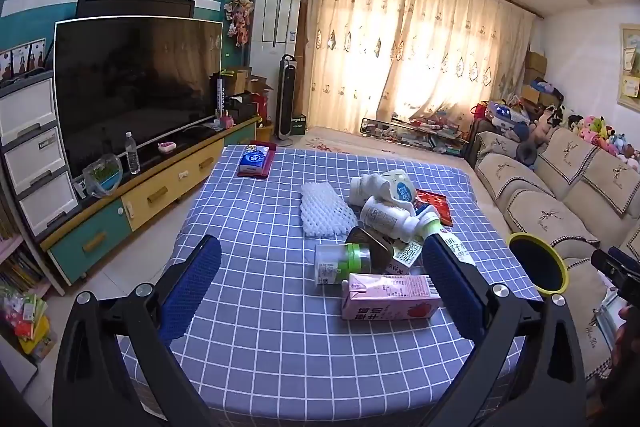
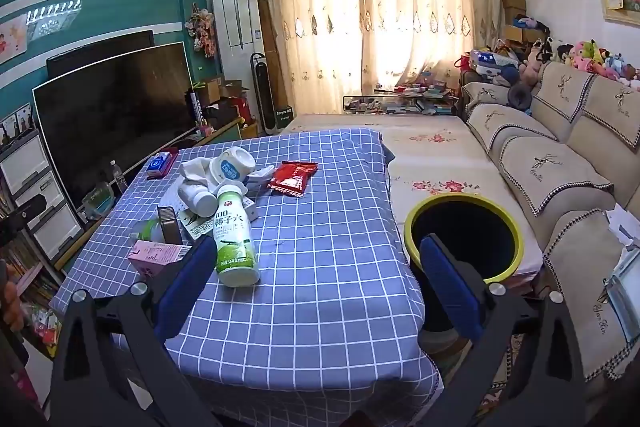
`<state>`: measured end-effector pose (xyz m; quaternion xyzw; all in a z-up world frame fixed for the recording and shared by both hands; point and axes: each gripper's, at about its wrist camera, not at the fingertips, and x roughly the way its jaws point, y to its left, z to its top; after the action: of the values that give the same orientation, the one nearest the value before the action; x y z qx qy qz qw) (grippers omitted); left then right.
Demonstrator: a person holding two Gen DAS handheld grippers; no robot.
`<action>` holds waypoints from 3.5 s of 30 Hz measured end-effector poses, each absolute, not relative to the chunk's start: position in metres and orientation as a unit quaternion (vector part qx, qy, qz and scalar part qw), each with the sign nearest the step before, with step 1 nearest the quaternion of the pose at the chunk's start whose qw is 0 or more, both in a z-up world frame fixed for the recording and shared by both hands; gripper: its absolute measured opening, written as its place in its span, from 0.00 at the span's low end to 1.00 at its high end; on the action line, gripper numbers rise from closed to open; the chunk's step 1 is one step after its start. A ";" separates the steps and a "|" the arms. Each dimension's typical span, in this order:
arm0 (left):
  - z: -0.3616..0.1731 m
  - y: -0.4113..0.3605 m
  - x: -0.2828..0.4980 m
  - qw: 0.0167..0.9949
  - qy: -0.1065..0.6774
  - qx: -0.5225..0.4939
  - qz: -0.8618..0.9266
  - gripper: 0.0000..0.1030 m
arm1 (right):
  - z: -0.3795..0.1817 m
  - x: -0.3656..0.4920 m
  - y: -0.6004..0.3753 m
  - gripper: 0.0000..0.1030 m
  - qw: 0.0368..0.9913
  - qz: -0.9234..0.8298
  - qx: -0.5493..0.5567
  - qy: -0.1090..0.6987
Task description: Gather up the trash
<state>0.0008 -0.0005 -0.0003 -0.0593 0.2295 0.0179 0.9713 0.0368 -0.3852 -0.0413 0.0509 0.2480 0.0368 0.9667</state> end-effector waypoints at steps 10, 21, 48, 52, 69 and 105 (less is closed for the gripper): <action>0.000 0.002 -0.008 0.972 0.226 -0.063 0.013 0.96 | -0.047 0.035 -0.379 0.94 0.967 0.041 0.048 0.248; 0.008 -0.003 -0.025 0.973 0.223 -0.057 0.002 0.96 | -0.043 0.035 -0.376 0.94 0.965 0.050 0.050 0.254; 0.012 -0.001 -0.034 0.974 0.217 -0.060 0.003 0.96 | -0.040 0.032 -0.376 0.94 0.965 0.052 0.052 0.251; 0.012 -0.001 -0.034 0.974 0.217 -0.059 0.003 0.96 | -0.041 0.033 -0.376 0.94 0.965 0.050 0.053 0.252; 0.005 -0.004 -0.030 0.973 0.225 -0.058 0.002 0.96 | -0.043 0.035 -0.375 0.94 0.964 0.053 0.052 0.256; -0.026 0.005 0.004 0.964 0.258 -0.064 0.026 0.96 | -0.082 0.100 -0.335 0.94 0.940 0.110 0.034 0.321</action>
<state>0.0043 0.0046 -0.0256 -0.0641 0.2581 0.0262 0.9636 0.0997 -0.3350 -0.0824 0.0341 0.3208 0.1098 0.9401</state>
